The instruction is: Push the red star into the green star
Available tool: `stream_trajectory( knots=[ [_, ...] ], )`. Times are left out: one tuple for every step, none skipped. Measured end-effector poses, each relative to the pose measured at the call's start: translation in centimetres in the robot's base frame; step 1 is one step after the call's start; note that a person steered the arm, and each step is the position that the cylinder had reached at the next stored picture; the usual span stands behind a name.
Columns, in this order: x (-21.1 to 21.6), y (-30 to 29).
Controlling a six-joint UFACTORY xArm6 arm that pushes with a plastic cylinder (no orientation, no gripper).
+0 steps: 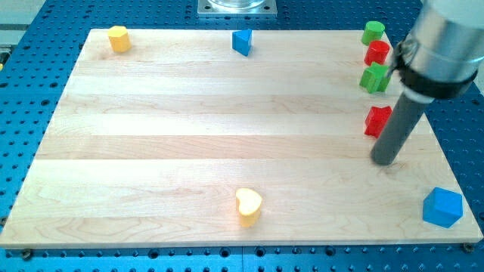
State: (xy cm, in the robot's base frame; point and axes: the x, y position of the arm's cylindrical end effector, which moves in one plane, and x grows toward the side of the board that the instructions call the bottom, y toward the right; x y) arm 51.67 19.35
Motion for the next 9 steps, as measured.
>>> stream_trajectory(
  knots=[
    [1.7, -2.2],
    [-2.3, -0.8],
    [-5.0, 2.2],
    [-5.1, 2.4],
    [-3.8, 2.3],
    [0.4, 2.3],
    [1.1, 3.4],
    [-4.3, 3.6],
    [-5.7, 3.6]
  ],
)
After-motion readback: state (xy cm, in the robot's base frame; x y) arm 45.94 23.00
